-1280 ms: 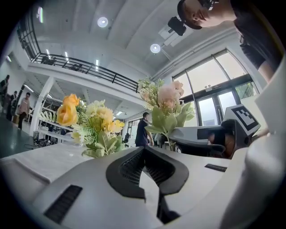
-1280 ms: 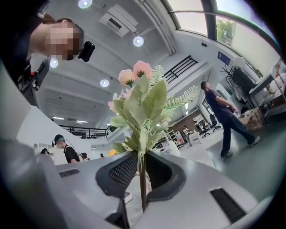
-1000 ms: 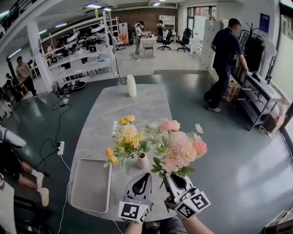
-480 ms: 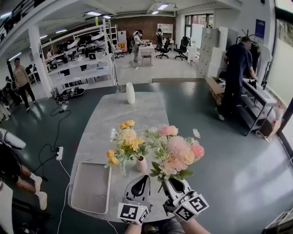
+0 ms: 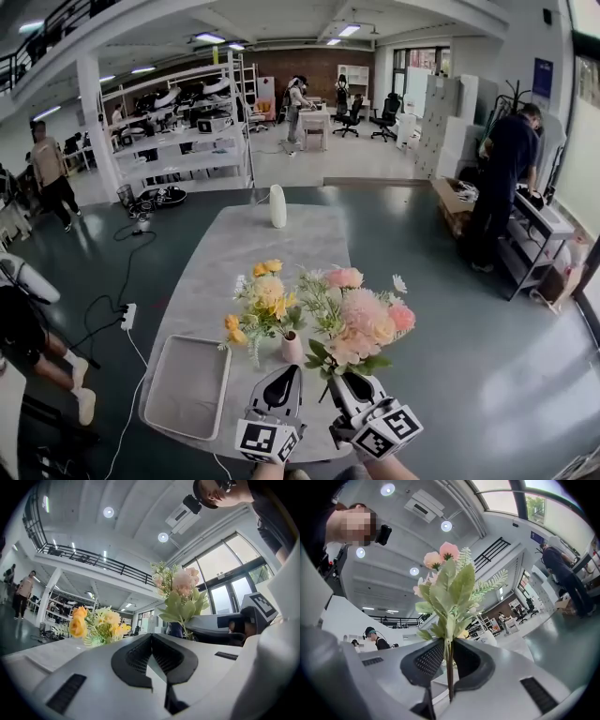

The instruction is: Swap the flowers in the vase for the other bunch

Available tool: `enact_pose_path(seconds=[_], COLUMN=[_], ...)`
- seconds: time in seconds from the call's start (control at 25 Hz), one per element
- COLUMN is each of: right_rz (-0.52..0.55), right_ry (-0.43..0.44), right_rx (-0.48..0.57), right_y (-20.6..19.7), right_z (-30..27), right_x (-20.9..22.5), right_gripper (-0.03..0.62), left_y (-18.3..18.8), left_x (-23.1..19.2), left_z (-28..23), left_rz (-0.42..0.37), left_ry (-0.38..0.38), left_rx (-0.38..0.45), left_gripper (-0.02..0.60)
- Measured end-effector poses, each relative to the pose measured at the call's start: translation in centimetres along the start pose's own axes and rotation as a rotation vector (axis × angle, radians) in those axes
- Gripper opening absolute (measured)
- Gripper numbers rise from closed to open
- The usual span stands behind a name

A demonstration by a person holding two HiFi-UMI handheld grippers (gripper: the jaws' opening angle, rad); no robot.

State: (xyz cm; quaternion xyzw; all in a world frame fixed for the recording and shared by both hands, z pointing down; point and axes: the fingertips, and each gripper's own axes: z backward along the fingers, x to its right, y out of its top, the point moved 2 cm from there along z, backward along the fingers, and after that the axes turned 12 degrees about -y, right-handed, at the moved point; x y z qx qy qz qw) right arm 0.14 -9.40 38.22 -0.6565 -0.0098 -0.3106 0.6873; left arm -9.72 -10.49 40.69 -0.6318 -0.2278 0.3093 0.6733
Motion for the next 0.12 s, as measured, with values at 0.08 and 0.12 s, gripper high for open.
enact_pose_path(seconds=[0.08,0.12], right_rz=[-0.001,0.000], right_ry=[0.020,0.030], right_rx=[-0.004,-0.006], right_y=[0.51,0.78], right_z=[-0.10,-0.16], right_x=[0.00,0.01], right_gripper=[0.069,0.069], left_y=[0.28,0.42], left_x=[-0.29,-0.44], left_z=[0.15,0.21], left_rz=[0.004,0.006], left_ry=[0.029,0.045], left_rx=[0.004,0.006], left_gripper=[0.014,0.014])
